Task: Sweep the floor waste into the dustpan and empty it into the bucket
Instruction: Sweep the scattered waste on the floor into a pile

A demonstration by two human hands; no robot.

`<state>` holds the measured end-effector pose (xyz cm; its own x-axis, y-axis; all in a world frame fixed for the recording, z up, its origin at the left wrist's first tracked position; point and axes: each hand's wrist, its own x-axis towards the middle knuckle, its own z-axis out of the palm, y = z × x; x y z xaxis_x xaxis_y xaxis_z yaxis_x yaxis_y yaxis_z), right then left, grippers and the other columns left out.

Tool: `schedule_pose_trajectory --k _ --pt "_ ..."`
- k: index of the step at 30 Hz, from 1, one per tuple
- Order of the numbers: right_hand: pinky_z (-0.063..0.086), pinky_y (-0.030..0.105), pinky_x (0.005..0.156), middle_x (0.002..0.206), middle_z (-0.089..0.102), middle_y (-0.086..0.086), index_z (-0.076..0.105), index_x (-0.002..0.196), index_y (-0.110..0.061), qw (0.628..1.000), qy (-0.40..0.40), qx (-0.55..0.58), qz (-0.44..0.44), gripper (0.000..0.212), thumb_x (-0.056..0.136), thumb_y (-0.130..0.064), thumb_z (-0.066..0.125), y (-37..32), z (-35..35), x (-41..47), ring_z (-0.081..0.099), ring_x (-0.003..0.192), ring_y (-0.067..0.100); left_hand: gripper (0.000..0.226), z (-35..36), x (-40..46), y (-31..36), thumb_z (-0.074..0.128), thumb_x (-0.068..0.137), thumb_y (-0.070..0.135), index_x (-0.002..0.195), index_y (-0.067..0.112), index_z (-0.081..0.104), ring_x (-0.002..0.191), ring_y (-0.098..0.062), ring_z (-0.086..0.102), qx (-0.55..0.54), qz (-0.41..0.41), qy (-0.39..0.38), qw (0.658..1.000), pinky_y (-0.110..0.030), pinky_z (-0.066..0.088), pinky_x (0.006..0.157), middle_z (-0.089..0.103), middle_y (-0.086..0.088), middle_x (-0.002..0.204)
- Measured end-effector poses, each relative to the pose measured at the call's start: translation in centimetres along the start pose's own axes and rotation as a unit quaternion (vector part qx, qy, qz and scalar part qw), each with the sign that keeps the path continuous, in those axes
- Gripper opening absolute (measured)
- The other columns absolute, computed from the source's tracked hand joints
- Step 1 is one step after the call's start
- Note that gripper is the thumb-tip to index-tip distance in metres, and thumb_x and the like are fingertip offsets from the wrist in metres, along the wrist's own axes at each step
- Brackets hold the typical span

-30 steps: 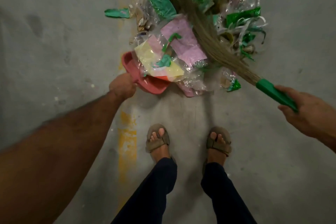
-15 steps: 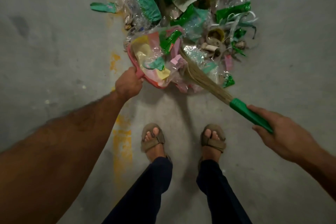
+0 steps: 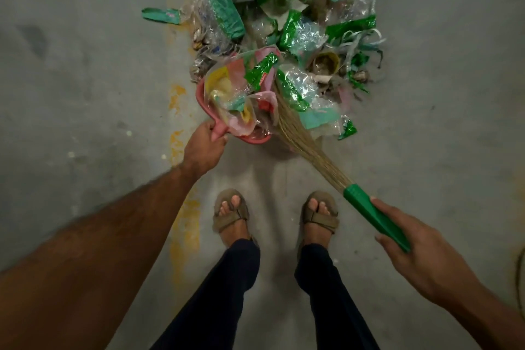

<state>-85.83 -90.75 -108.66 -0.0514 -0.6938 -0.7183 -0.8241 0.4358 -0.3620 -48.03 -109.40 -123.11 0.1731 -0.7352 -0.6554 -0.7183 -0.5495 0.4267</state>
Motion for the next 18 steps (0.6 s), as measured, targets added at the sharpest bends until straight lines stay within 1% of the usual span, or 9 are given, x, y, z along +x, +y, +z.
schedule_pose_trajectory --k 3,6,9,13,16,18 --pt "0.050 0.035 0.089 0.136 0.060 -0.005 0.029 0.151 -0.053 1.000 -0.003 -0.005 0.006 0.066 0.096 -0.034 0.061 -0.3 -0.7 -1.8 0.059 0.111 0.016 0.022 0.0 -2.2 0.0 0.067 0.086 0.029 0.105 0.022 0.058 0.090 -0.033 0.065 -0.023 0.000 0.006 1.000 -0.041 0.052 0.080 0.065 -0.002 0.091" --pt "0.051 0.036 0.090 0.137 0.059 -0.007 0.027 0.151 -0.055 1.000 -0.001 -0.007 0.005 0.067 0.097 -0.035 0.061 -0.9 -1.5 -3.9 0.059 0.113 0.016 0.019 -0.5 -4.8 0.0 0.067 0.085 0.031 0.098 0.028 0.054 0.087 -0.031 0.064 -0.044 -0.001 0.023 0.999 -0.041 0.052 0.079 0.063 0.002 0.086" --pt "0.052 0.037 0.091 0.139 0.058 -0.008 0.025 0.151 -0.056 1.000 -0.004 -0.008 0.006 0.067 0.097 -0.037 0.060 -2.0 -2.7 -6.4 0.058 0.115 0.015 0.019 -1.5 -7.8 0.8 0.066 0.088 0.028 0.102 0.025 0.054 0.086 -0.025 0.063 -0.062 -0.003 0.038 0.997 -0.040 0.051 0.078 0.063 0.002 0.090" --pt "0.051 0.035 0.091 0.142 0.056 -0.007 0.022 0.151 -0.056 1.000 -0.001 -0.019 0.001 0.068 0.097 -0.038 0.059 -3.8 -5.3 -10.9 0.057 0.116 0.014 0.020 -4.1 -12.8 2.9 0.066 0.091 0.021 0.109 0.018 0.057 0.087 -0.023 0.061 -0.093 -0.012 0.056 0.994 -0.031 0.043 0.073 0.064 -0.002 0.095" --pt "0.050 0.032 0.084 0.140 0.057 -0.006 0.025 0.151 -0.055 1.000 0.009 -0.017 -0.002 0.067 0.098 -0.036 0.060 -5.5 -8.7 -15.4 0.057 0.110 0.013 0.025 -7.4 -17.3 5.5 0.066 0.092 0.023 0.113 0.013 0.059 0.089 -0.023 0.061 -0.103 -0.014 0.063 0.993 -0.030 0.043 0.074 0.064 -0.002 0.096" --pt "0.047 0.028 0.078 0.134 0.058 -0.006 0.025 0.152 -0.053 0.999 0.017 -0.027 -0.012 0.067 0.098 -0.035 0.060 -6.4 -11.0 -18.3 0.055 0.101 0.010 0.023 -9.6 -20.2 7.3 0.066 0.091 0.026 0.110 0.018 0.058 0.090 -0.026 0.063 -0.102 -0.020 0.066 0.992 -0.034 0.048 0.078 0.065 -0.002 0.096"
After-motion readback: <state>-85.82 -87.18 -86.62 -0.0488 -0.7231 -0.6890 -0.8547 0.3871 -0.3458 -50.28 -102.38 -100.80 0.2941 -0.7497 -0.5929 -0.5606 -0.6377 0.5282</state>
